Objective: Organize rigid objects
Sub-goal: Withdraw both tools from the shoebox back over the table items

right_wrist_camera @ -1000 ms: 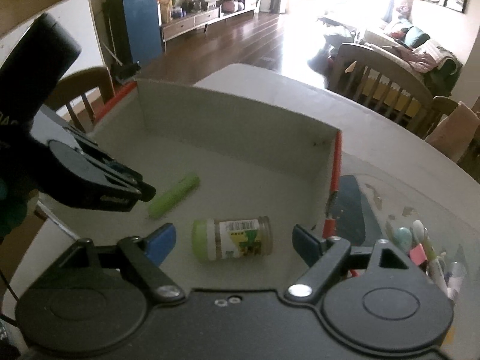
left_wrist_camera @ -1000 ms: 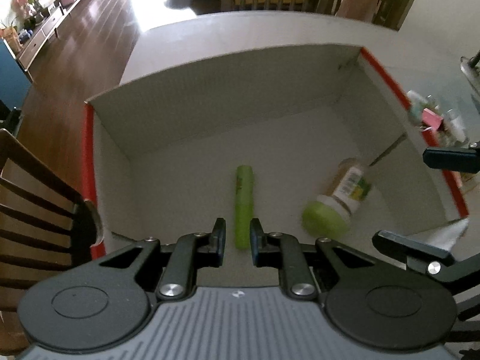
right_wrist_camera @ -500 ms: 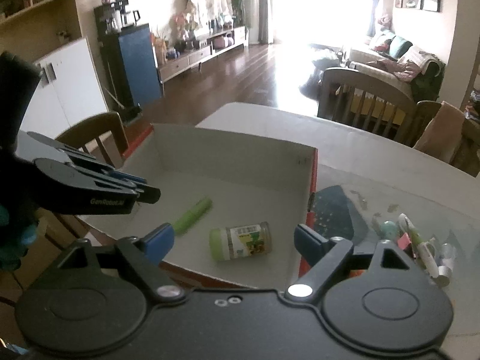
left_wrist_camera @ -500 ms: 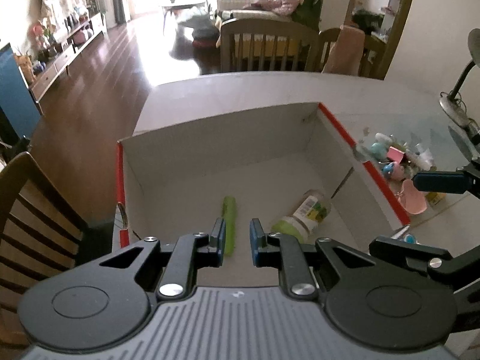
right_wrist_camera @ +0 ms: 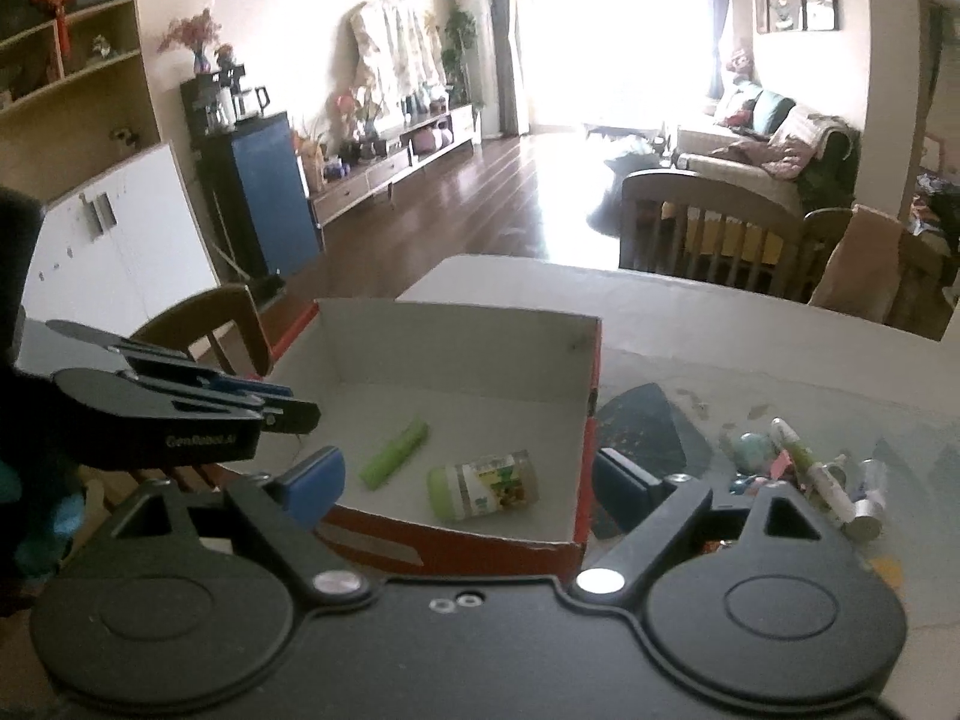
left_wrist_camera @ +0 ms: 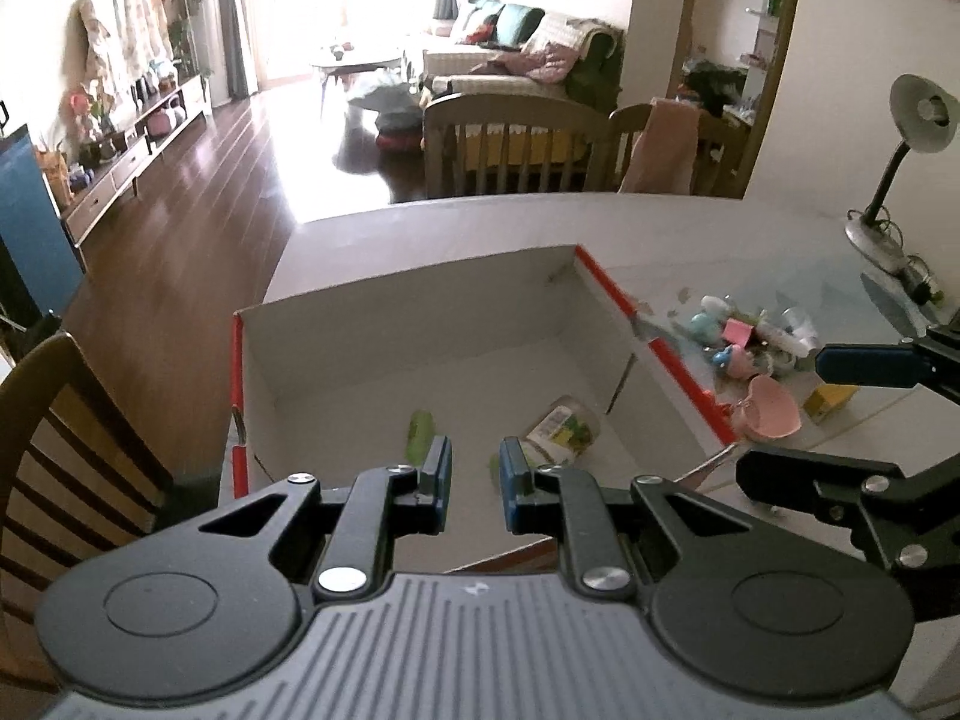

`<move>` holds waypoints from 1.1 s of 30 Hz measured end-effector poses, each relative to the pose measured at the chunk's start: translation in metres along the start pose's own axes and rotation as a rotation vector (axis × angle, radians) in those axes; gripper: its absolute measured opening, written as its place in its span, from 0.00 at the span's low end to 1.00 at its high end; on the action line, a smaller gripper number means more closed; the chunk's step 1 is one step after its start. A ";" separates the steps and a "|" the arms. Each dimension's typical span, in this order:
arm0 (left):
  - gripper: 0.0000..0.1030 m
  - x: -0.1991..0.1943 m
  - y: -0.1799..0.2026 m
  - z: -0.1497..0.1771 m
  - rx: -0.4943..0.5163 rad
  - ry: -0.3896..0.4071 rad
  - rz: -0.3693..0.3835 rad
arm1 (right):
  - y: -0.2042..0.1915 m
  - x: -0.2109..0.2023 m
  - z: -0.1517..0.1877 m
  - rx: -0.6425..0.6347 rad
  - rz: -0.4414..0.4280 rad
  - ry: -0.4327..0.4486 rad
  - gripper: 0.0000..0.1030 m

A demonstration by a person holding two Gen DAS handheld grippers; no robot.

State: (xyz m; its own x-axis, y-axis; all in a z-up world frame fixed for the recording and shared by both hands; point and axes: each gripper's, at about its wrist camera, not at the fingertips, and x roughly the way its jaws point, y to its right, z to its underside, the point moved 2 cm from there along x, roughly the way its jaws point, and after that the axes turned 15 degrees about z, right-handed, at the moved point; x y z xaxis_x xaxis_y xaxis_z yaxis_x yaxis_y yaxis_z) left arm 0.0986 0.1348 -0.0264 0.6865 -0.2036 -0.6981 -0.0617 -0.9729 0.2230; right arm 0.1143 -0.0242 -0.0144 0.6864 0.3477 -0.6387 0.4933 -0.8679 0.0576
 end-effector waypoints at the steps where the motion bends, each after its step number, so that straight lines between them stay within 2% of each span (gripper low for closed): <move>1: 0.15 -0.002 0.002 0.000 0.002 0.007 0.001 | 0.002 -0.004 0.001 0.003 0.003 0.011 0.87; 9: 0.16 -0.009 0.027 0.000 0.023 0.044 0.014 | 0.028 -0.028 0.014 0.053 0.033 0.069 0.91; 11: 0.21 -0.008 0.032 0.000 0.016 0.051 0.018 | 0.040 -0.033 0.019 0.073 0.044 0.076 0.93; 14: 0.42 -0.009 0.042 0.000 0.009 0.085 0.016 | 0.060 -0.039 0.027 0.100 0.057 0.076 0.94; 15: 0.62 -0.008 0.046 0.001 0.011 0.096 0.016 | 0.066 -0.040 0.030 0.108 0.063 0.076 0.94; 16: 0.72 -0.008 0.050 0.001 0.011 0.107 0.014 | 0.075 -0.041 0.033 0.119 0.070 0.075 0.95; 23: 0.72 0.007 0.078 -0.003 0.009 0.124 0.036 | 0.126 -0.043 0.050 0.158 0.118 0.074 0.99; 25: 0.80 0.015 0.087 -0.003 0.009 0.123 0.044 | 0.140 -0.042 0.056 0.146 0.140 0.073 0.99; 30: 0.81 0.037 0.108 -0.005 0.008 0.118 0.066 | 0.170 -0.033 0.064 0.130 0.168 0.051 0.99; 33: 0.87 0.054 0.119 -0.003 -0.003 0.093 0.080 | 0.189 -0.027 0.069 0.131 0.185 0.038 0.99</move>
State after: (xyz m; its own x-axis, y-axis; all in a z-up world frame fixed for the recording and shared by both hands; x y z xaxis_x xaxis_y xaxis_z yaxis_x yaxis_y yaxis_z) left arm 0.1305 0.0083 -0.0358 0.7441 -0.2689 -0.6116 -0.1166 -0.9537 0.2774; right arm 0.1525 -0.2224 -0.0396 0.7792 0.1894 -0.5975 0.2853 -0.9560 0.0690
